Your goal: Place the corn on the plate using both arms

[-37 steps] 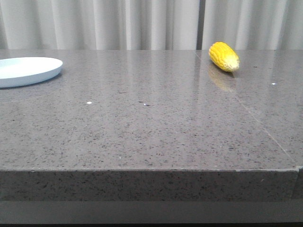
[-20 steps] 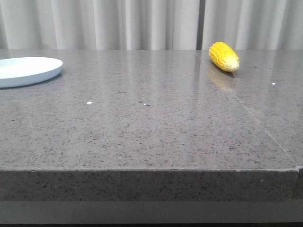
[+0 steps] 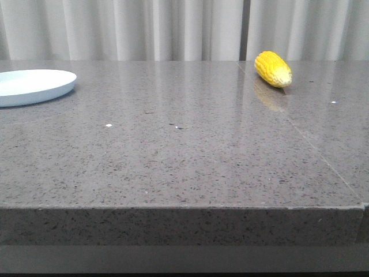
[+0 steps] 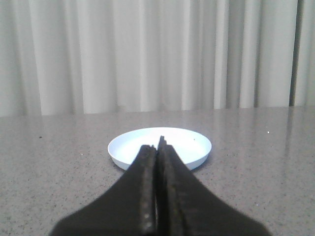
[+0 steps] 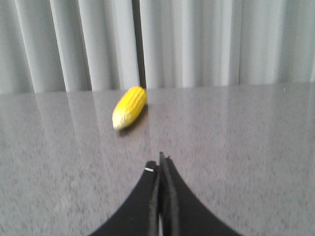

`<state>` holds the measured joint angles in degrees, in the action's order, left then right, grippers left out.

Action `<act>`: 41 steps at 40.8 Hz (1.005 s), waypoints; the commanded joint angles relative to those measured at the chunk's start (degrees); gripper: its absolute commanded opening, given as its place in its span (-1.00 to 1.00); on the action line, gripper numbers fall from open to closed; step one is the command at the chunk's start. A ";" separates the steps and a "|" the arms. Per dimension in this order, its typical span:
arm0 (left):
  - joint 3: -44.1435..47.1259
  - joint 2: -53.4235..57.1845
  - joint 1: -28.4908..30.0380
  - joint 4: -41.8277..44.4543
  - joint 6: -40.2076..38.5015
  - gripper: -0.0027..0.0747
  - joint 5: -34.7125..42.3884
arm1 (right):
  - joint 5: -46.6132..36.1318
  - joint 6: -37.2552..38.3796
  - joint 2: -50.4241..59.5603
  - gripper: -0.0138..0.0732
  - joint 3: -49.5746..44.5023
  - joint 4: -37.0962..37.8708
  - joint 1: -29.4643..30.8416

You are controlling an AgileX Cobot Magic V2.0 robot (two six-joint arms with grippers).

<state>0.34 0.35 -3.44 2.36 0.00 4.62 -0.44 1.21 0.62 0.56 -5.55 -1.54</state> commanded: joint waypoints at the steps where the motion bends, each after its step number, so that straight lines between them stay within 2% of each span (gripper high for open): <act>1: -3.61 0.83 -0.52 -0.68 0.00 -0.98 6.15 | -3.39 -0.21 0.92 -0.88 5.65 0.01 0.39; 6: -11.85 0.42 -0.52 -0.68 0.00 -0.98 4.37 | 2.21 -0.21 -0.36 -0.88 12.86 0.03 0.39; 11: -21.71 -2.16 -0.52 -0.68 0.00 -0.98 -2.44 | 8.55 -0.21 -4.88 -0.88 21.13 0.89 0.39; 23: -41.69 -16.06 -0.52 -0.68 0.00 -0.98 -25.23 | 21.06 -0.21 -18.27 -0.88 35.55 0.95 0.39; 26: -43.18 -19.10 -0.52 -0.68 0.00 -0.98 -29.37 | 23.96 -0.21 -21.07 -0.88 36.84 0.95 0.39; 33: -42.10 -23.89 -0.52 -0.68 0.00 -0.98 -33.62 | 26.92 -0.21 -26.19 -0.88 36.67 0.95 0.39; 41: -39.92 -26.49 -0.52 -0.68 0.00 -0.98 -34.14 | 27.85 -0.21 -29.91 -0.88 36.67 0.95 0.39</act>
<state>-38.81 -24.61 -3.44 2.01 0.00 -33.55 31.08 1.18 -27.56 35.26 -5.18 -1.54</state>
